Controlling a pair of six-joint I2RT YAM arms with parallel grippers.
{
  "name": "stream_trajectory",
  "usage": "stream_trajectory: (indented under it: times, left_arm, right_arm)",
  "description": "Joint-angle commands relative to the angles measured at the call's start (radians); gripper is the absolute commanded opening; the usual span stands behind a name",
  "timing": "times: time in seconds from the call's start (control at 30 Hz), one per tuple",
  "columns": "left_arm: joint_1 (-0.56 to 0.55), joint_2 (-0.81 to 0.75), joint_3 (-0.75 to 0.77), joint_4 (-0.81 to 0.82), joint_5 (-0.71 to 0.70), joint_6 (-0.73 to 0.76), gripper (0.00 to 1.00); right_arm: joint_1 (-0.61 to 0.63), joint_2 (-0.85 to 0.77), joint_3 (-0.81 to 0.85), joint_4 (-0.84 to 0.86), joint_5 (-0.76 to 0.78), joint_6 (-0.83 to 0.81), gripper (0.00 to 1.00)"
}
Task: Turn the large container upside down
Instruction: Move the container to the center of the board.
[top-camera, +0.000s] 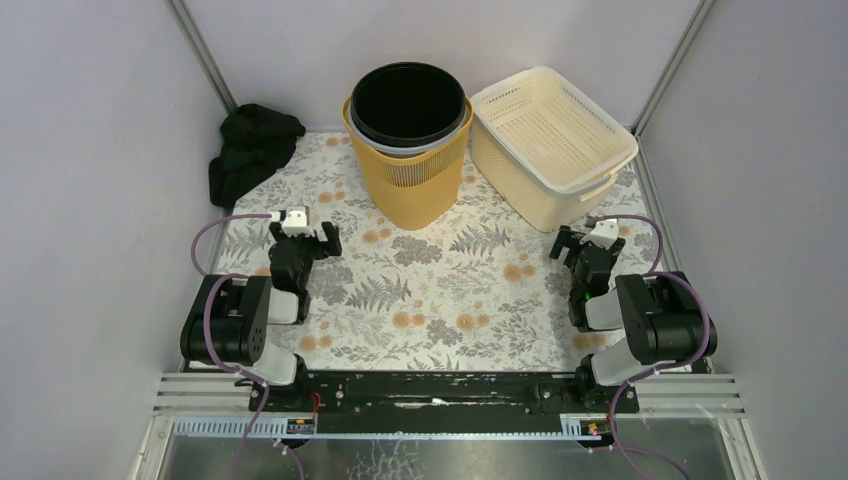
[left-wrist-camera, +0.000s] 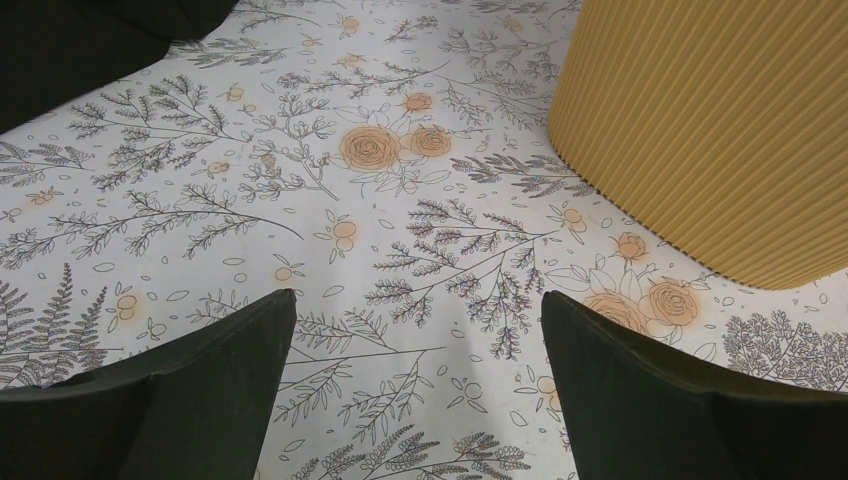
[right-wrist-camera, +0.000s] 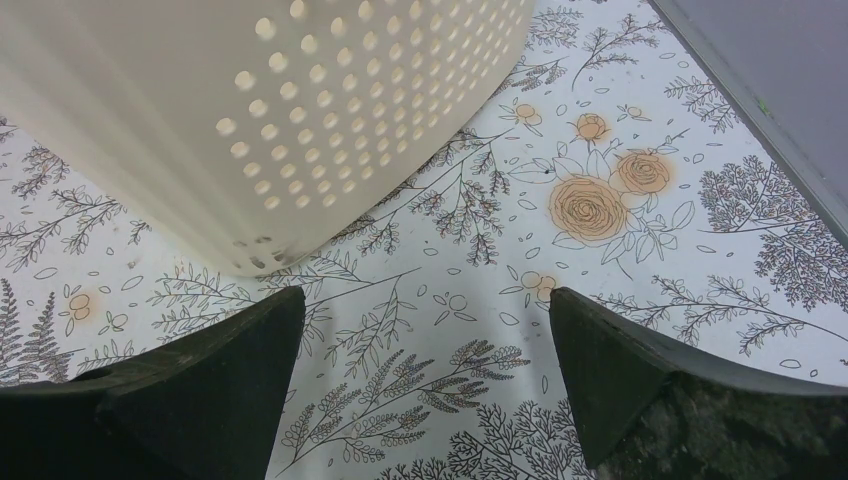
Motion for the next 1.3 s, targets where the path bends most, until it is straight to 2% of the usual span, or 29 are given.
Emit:
stream_trajectory:
  times: [0.0, 0.67, 0.77, 0.87, 0.97, 1.13, 1.27]
  left_arm:
    - [-0.005, 0.009, 0.022, 0.020, -0.020, 0.022, 1.00]
    - [-0.008, 0.009, 0.023, 0.017, -0.022, 0.024, 1.00]
    - [-0.007, -0.009, 0.025, -0.002, 0.018, 0.040, 1.00]
    - [-0.016, -0.114, 0.057, -0.158, 0.016, 0.044, 1.00]
    - [-0.073, -0.267, 0.092, -0.335, -0.026, 0.047, 1.00]
    - [-0.156, -0.428, 0.097, -0.398, -0.036, -0.038, 1.00]
    - [-0.196, -0.531, 0.196, -0.604, 0.016, -0.129, 1.00]
  right_arm:
    - [-0.005, -0.005, 0.026, 0.039, 0.008, 0.008, 0.99]
    - [-0.005, -0.007, 0.020, 0.055, 0.002, -0.002, 0.99]
    - [-0.003, -0.044, -0.004, 0.072, 0.002, -0.008, 0.99]
    - [-0.003, -0.226, 0.007, -0.131, -0.014, -0.003, 0.99]
    - [-0.003, -0.408, 0.054, -0.374, 0.000, 0.079, 0.99]
    - [-0.003, -0.634, 0.078, -0.521, -0.082, 0.229, 0.99]
    - [-0.003, -0.732, 0.206, -0.735, -0.253, 0.267, 0.99]
